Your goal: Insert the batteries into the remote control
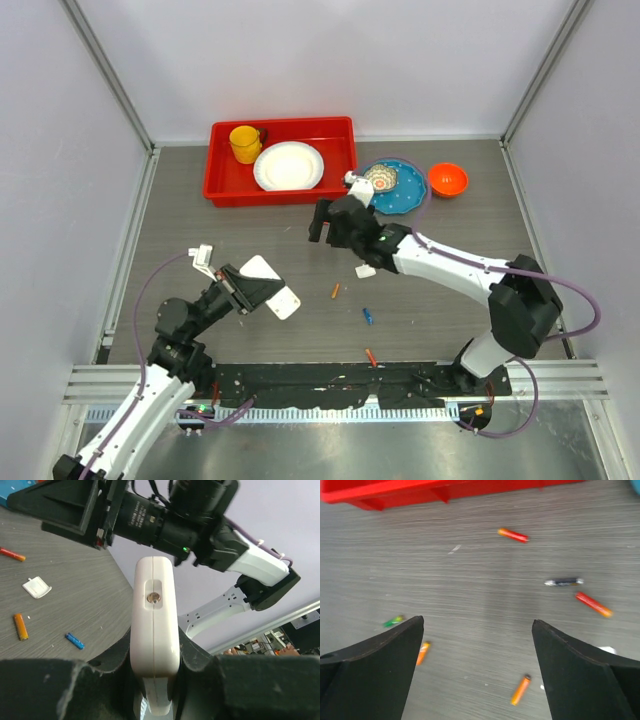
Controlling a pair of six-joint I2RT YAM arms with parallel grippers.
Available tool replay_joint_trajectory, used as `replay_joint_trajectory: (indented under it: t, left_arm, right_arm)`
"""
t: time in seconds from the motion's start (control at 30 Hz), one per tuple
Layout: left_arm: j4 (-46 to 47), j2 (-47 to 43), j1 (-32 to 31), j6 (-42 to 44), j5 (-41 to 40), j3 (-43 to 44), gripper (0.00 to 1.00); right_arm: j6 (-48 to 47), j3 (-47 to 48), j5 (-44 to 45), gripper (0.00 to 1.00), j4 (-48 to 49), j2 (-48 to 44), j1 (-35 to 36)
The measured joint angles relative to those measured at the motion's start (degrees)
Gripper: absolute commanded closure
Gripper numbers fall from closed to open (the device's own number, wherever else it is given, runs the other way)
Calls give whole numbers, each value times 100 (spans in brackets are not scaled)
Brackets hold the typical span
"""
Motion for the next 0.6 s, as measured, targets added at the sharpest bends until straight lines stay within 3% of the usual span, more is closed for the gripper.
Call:
replay_joint_trajectory:
  t: [0.07, 0.2, 0.3, 0.43, 0.6]
  left_arm:
    - [0, 15, 0, -2, -26, -15, 100]
    - [9, 129, 0, -4, -59, -59, 100]
    - [11, 238, 0, -13, -59, -79, 100]
    - [15, 264, 0, -22, -68, -87, 100]
    - [4, 216, 0, -24, -131, -157, 100]
  right_arm:
    - [-2, 505, 1246, 0, -894, 201, 442]
    - [94, 669, 2308, 40, -1567, 212, 966]
    - [457, 544, 2409, 41, -1827, 212, 702]
    - [962, 518, 2376, 51, -2315, 227, 251]
    - [1602, 518, 2092, 54, -2588, 442, 328]
